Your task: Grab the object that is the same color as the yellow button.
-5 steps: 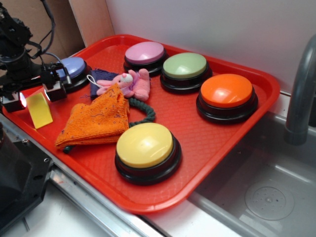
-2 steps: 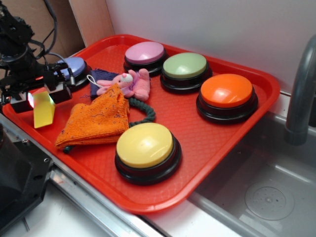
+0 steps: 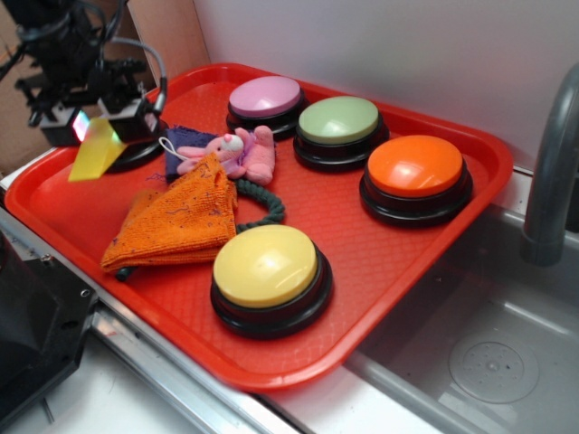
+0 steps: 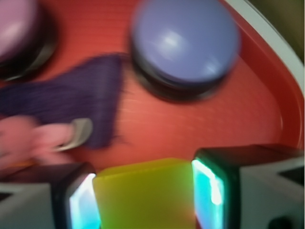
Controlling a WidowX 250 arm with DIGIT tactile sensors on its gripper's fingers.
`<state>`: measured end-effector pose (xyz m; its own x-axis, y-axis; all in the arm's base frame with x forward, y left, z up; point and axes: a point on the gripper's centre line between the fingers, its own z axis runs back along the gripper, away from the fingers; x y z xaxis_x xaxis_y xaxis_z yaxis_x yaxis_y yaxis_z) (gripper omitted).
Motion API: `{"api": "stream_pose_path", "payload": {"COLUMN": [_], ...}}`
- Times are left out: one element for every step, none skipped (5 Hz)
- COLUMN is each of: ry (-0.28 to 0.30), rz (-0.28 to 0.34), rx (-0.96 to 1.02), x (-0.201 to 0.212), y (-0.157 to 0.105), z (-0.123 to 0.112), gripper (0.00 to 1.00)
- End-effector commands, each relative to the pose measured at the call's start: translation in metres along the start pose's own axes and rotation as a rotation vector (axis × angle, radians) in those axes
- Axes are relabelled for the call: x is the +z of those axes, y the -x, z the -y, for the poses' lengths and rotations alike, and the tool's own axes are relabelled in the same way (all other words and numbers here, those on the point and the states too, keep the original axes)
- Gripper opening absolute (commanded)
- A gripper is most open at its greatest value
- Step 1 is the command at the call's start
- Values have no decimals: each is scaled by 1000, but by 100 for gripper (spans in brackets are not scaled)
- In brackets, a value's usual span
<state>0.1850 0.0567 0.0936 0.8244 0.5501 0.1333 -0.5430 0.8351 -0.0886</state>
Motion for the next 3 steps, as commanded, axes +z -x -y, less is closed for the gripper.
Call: {"api": "stream_pose_path", "payload": {"ry": [89, 130, 82], "rz": [20, 18, 12], "rx": [-345, -356, -369], "x": [55, 64, 65], "y": [9, 24, 25], "z": [51, 63, 62], "gripper": [0, 0, 0]}}
